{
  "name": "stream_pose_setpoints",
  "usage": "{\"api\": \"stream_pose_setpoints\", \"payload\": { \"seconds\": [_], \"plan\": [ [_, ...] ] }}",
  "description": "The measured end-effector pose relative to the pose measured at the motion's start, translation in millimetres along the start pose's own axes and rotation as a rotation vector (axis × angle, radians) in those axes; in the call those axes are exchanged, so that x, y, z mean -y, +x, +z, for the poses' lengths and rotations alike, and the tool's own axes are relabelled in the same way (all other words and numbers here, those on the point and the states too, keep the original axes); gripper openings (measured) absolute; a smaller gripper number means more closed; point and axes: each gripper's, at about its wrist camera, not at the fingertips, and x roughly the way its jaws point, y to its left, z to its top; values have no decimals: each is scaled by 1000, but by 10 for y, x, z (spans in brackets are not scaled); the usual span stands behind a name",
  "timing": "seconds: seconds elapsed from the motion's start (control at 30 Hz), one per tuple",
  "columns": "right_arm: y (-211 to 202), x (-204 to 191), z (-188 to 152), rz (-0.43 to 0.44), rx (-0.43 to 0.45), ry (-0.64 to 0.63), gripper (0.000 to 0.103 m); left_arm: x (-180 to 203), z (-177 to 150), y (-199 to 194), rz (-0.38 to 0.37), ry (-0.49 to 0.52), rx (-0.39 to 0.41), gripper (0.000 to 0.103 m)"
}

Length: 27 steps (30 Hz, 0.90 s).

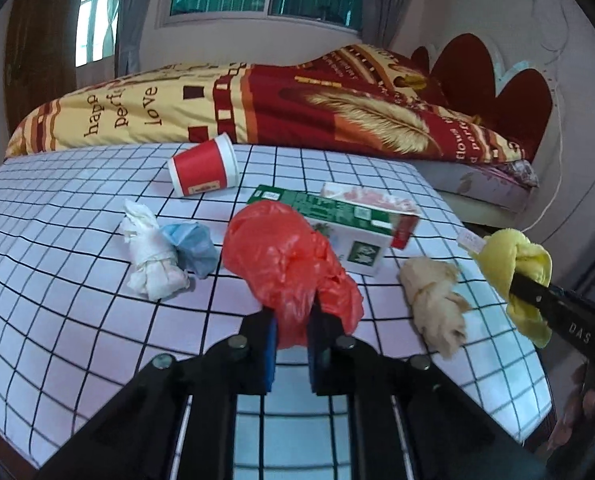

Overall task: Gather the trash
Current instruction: 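Grasp the yellow cloth with the right tool while the left tool grasps the red plastic bag, then carry the red bag and yellow cloth over the black bin with both tools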

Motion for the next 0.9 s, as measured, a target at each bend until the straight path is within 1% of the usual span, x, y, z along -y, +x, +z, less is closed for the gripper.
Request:
{"api": "stream_pose_setpoints", "payload": {
  "seconds": [0.2,0.4,0.7,0.9],
  "plan": [
    [-363,34,-98,-4,28,-12,27,95,-73,-290,-6,34,30,13],
    [-730,64,-241,-9,52,-17,27,202,-156,-527,-33,52,42,12],
    [-1239,213,-537,-31,82,-1,27,521,-399,-807,-95,126,48,11],
    [-1464,389,-754,-61,83,15,27,778,-539,-900,-147,171,39,11]
  ]
}}
